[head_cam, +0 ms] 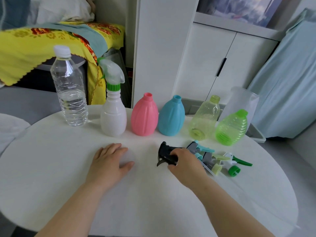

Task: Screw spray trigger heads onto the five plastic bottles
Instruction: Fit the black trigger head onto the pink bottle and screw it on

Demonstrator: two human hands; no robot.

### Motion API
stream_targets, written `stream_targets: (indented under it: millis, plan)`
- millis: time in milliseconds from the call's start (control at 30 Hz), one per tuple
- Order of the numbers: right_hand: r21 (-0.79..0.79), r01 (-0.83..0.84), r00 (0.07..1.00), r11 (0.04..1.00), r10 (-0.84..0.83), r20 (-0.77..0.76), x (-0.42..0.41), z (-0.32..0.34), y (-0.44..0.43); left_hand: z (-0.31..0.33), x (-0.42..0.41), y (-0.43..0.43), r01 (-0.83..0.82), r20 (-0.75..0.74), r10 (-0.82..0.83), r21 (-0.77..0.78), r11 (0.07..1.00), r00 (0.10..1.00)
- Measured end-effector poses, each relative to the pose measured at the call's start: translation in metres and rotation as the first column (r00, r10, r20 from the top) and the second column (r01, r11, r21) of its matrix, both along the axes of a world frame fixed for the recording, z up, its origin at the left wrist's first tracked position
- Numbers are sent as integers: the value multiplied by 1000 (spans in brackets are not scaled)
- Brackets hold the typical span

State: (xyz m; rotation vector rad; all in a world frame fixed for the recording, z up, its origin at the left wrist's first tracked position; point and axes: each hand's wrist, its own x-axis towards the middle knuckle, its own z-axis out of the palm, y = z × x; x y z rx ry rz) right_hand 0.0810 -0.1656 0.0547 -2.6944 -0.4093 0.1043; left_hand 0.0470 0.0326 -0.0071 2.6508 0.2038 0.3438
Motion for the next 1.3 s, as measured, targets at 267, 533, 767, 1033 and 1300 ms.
stream_targets:
  millis: [267,533,767,1033,1300]
  plan:
    - [955,230,964,189,92,-250,6,53,-63,4,-3,-3,-30,33,30,-18,999,999]
    - [909,366,923,-200,202,-328,12,20,-102,15,20,-47,-4,206,80,-344,939,975]
    - [913,371,912,-169,254,-324,27,7,-119,37,80,-52,-140,297,278,-412,900,913]
    - [883,411,905,-226,216,-366,29,-9,-123,24,110,-45,-165,265,331,-500,850,906]
    - [884,409,908,-228,195,-369,29,-13,-121,23,119,-48,-163,258,355,-556,815,899]
